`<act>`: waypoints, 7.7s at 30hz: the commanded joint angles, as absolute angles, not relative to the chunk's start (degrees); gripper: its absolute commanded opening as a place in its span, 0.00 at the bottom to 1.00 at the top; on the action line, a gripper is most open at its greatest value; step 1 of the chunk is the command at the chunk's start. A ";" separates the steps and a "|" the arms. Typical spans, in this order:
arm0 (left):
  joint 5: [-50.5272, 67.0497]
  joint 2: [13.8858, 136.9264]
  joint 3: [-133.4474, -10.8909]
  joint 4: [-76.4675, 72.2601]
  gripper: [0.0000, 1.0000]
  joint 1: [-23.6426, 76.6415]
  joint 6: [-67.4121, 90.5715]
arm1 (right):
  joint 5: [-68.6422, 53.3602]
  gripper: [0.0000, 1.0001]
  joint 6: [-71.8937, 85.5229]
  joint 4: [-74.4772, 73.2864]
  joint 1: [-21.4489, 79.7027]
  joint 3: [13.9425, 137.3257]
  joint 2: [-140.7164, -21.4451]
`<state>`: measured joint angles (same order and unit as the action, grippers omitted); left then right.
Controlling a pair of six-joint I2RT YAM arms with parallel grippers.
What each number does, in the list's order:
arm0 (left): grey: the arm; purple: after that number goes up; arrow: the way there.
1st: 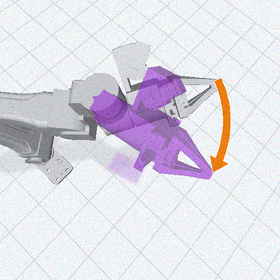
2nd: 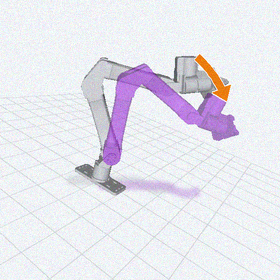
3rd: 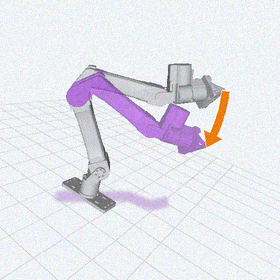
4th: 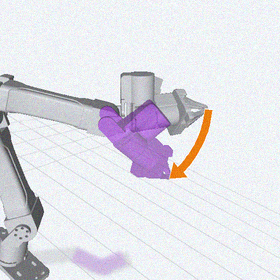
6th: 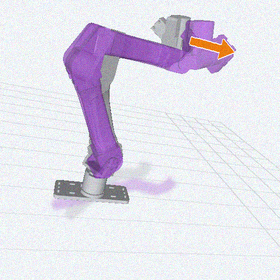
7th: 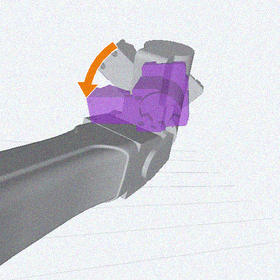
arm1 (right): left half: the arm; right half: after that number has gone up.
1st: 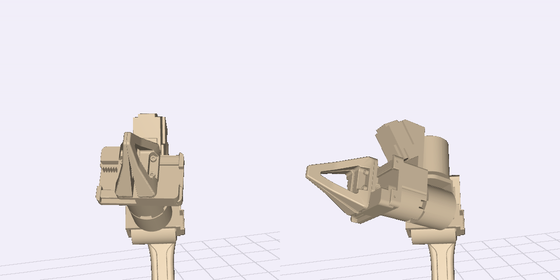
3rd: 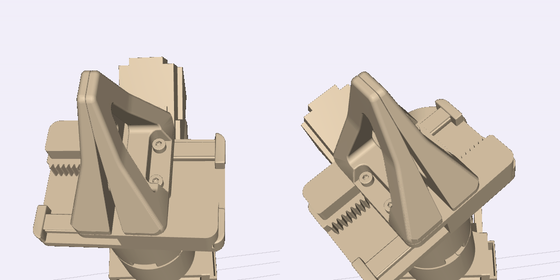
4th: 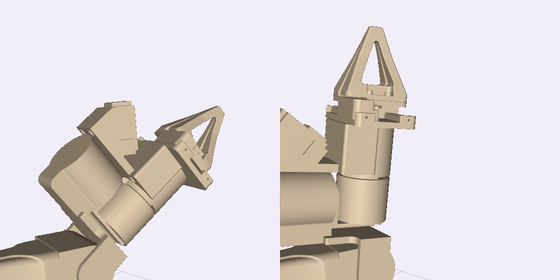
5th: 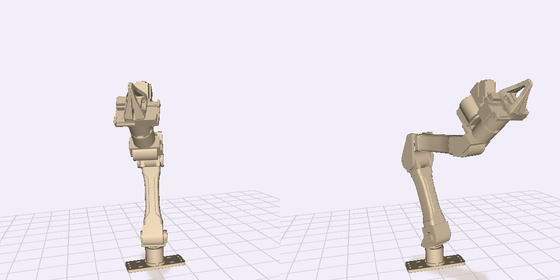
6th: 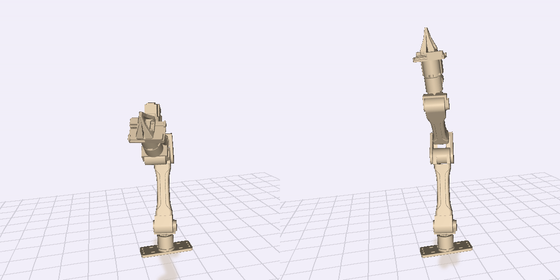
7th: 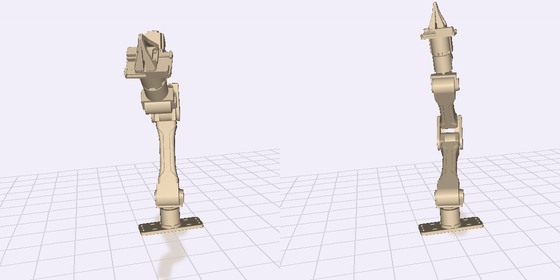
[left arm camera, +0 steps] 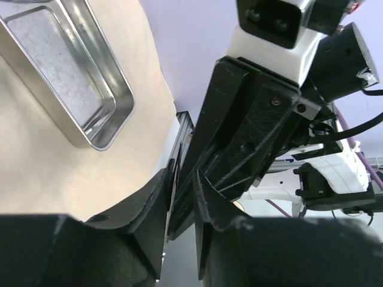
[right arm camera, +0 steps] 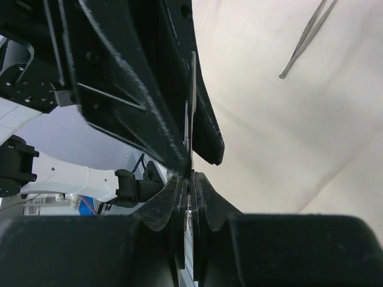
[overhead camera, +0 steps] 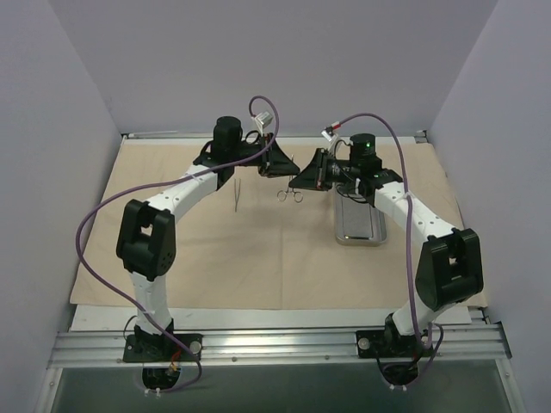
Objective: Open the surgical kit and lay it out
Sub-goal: Place the medical item in the surgical kit, then adjust the container in the surgical kit.
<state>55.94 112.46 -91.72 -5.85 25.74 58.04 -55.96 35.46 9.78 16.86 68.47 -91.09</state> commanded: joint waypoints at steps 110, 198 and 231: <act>26.37 85.16 -71.10 37.44 0.44 5.10 24.08 | -2.21 0.17 36.65 -16.26 13.37 98.98 -113.31; 32.34 90.44 -69.26 30.67 0.44 8.61 25.22 | -9.16 0.36 20.21 -45.18 -0.35 84.03 -113.20; 33.66 90.71 -66.71 27.07 0.44 7.65 26.98 | -35.76 0.00 18.28 -67.41 0.26 76.38 -107.49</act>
<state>32.10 91.94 -66.57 29.50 8.05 26.81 -30.74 19.62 -60.64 0.56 78.54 -109.12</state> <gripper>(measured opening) 0.441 0.094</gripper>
